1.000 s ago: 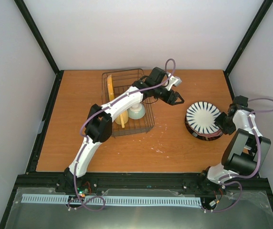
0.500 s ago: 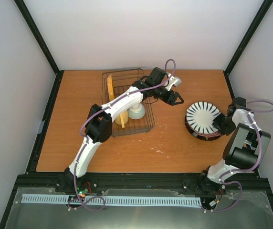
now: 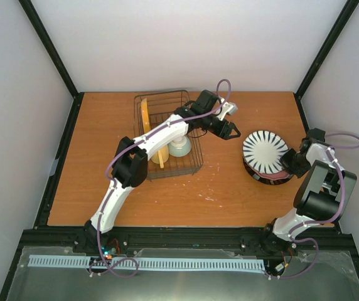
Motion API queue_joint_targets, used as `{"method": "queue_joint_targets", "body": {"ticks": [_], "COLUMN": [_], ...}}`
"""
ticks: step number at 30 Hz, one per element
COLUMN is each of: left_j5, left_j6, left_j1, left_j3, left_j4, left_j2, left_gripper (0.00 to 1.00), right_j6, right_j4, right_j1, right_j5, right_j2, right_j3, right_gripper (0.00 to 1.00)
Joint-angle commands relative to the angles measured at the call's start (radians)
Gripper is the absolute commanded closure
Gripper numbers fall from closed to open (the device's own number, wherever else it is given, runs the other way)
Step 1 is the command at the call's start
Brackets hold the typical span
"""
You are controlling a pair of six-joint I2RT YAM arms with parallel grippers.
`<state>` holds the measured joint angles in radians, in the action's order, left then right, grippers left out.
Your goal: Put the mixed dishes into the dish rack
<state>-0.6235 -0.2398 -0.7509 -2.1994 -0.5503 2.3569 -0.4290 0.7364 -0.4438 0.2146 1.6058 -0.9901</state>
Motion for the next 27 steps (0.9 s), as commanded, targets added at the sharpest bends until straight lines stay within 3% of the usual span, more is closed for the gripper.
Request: {"method": "queue_joint_targets", "body": {"ticks": [1, 27], "left_j5": [0.007, -0.166], "left_j6": [0.017, -0.065], "left_j1": [-0.005, -0.008], "left_j3": [-0.001, -0.032], "left_j4": [-0.012, 0.075], "left_j2": [-0.001, 0.151], "left_gripper": [0.36, 0.24], "right_j6": [0.013, -0.009], "right_j4": [0.016, 0.006], "right_j1": [0.006, -0.006], "right_j5": [0.007, 0.228], "right_j2": [0.036, -0.146], "right_j3": [0.032, 0.087], "right_gripper": [0.97, 0.97]}}
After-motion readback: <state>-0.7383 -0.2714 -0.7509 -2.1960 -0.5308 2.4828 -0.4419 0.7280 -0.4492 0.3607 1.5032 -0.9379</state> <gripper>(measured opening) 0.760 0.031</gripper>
